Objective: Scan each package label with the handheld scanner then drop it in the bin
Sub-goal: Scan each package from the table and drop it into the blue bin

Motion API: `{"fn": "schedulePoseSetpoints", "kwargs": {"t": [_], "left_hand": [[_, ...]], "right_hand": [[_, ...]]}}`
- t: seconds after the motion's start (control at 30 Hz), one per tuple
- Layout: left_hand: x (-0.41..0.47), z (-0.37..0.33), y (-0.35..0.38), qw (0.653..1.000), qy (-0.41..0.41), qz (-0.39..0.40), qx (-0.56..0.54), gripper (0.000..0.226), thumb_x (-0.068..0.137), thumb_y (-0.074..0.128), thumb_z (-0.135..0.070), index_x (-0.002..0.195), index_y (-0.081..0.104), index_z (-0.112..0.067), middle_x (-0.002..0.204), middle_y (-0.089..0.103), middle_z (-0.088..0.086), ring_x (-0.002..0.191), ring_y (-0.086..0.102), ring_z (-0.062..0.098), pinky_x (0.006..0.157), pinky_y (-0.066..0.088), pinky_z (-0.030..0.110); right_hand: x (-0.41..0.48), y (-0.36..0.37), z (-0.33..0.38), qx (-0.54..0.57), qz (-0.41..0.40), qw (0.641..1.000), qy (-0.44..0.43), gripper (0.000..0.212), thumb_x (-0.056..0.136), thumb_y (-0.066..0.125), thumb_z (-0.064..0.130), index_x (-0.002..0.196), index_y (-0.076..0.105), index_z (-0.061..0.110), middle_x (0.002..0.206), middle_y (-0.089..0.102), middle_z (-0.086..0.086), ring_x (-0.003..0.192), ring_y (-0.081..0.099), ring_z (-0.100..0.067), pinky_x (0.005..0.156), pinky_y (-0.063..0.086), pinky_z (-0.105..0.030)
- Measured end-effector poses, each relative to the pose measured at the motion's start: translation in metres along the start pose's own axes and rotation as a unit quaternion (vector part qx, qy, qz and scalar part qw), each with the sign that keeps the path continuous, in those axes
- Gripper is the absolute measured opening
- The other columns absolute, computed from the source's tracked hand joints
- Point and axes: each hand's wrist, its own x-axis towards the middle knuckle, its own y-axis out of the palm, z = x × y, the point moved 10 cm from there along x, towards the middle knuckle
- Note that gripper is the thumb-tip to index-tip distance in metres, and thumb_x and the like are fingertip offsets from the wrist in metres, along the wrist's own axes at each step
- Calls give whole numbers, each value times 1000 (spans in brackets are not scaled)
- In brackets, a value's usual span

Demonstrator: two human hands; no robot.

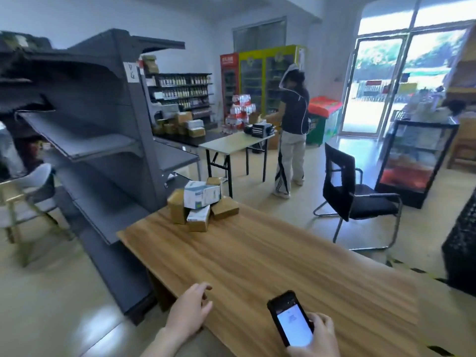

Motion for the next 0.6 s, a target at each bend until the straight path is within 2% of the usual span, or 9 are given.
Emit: {"fn": "schedulePoseSetpoints", "kwargs": {"t": [0.13,0.27,0.37,0.43,0.5,0.6], "left_hand": [[14,24,0,999,-42,-11,15,34,91,54,-44,123,50,-35,98,52,-17,84,55,2,69,44,19],[38,54,1,995,-98,-19,1,39,88,55,-51,124,49,-37,102,50,-18,88,54,0,69,46,19],[75,80,-1,989,-142,-26,-14,47,86,55,-59,126,47,-37,114,48,-17,93,55,2,68,47,21],[109,96,-5,985,-166,-32,-16,56,83,56,-65,130,44,-36,124,44,-14,103,53,6,64,42,21],[150,111,-9,982,-184,-43,-26,67,79,59,-68,133,42,-33,129,42,-10,113,51,11,70,42,22],[214,135,-15,974,-210,-60,-58,76,75,65,-68,135,41,-28,133,40,-5,114,53,16,78,45,27]], "right_hand": [[35,29,14,-17,55,998,-15,86,47,81,22,124,47,6,122,31,-1,107,44,-13,88,38,-23],[71,58,27,-43,82,996,-22,87,49,82,22,127,46,6,121,29,0,105,42,-11,87,37,-22],[105,83,38,-55,97,994,-21,85,50,83,21,126,46,7,118,29,1,106,40,-11,86,36,-23],[129,99,45,-59,96,993,-18,85,50,82,21,125,47,8,117,29,1,105,39,-11,85,35,-22],[154,118,53,-65,96,993,-16,85,50,82,22,126,47,8,115,31,1,103,39,-10,84,35,-22],[192,149,69,-64,90,994,-10,83,48,83,20,123,50,7,115,34,1,103,44,-12,85,38,-24]]}}
